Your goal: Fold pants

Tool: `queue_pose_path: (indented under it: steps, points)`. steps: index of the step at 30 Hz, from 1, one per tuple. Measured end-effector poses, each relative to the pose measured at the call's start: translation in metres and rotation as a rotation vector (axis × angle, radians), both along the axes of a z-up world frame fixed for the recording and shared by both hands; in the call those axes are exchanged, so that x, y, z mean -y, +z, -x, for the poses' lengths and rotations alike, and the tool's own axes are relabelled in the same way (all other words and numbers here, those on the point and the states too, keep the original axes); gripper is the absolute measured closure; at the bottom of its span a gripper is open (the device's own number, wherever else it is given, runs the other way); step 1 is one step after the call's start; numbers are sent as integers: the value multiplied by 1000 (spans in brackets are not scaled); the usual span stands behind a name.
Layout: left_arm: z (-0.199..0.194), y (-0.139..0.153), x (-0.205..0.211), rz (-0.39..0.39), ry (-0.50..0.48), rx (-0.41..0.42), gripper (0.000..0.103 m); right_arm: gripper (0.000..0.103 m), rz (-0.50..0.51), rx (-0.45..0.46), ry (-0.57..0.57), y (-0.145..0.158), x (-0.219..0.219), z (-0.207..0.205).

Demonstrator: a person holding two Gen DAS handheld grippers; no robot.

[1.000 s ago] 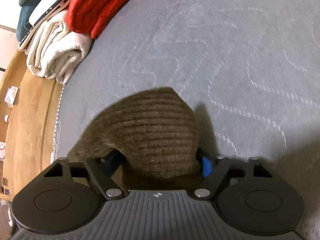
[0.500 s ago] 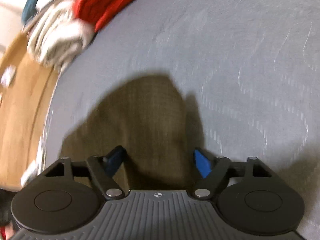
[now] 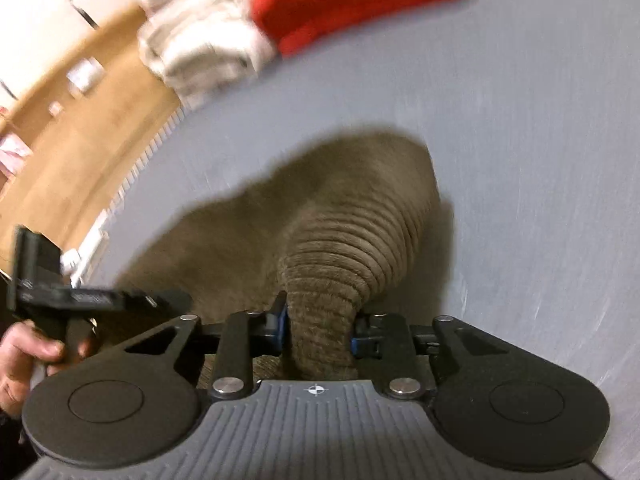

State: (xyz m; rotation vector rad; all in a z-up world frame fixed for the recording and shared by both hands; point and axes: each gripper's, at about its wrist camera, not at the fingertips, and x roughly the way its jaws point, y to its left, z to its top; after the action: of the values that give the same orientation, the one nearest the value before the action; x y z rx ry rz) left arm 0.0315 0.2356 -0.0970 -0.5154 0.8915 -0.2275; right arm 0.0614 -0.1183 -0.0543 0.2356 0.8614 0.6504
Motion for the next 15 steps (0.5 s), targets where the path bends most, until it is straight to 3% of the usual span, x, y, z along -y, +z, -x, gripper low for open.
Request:
queue_pose_path:
  steps: [5,8,9,12,15]
  points:
    - [-28,30,55,-21,-30,193,56,76,-46,130,-123,42,51,-22]
    - [-53,36,84,-87,0,195,43,76,-33,187,-209,52,82,-39]
    - [-59,36,93,-139,33,181,32,75,-23,196,-235,51,92,-45]
    - [-60,46,110,-276,120,197,27,63,90,188,-316,38,110,-70]
    - [-49,67,117,-287,118,262,27,60,198,128,-523,21,134,-82]
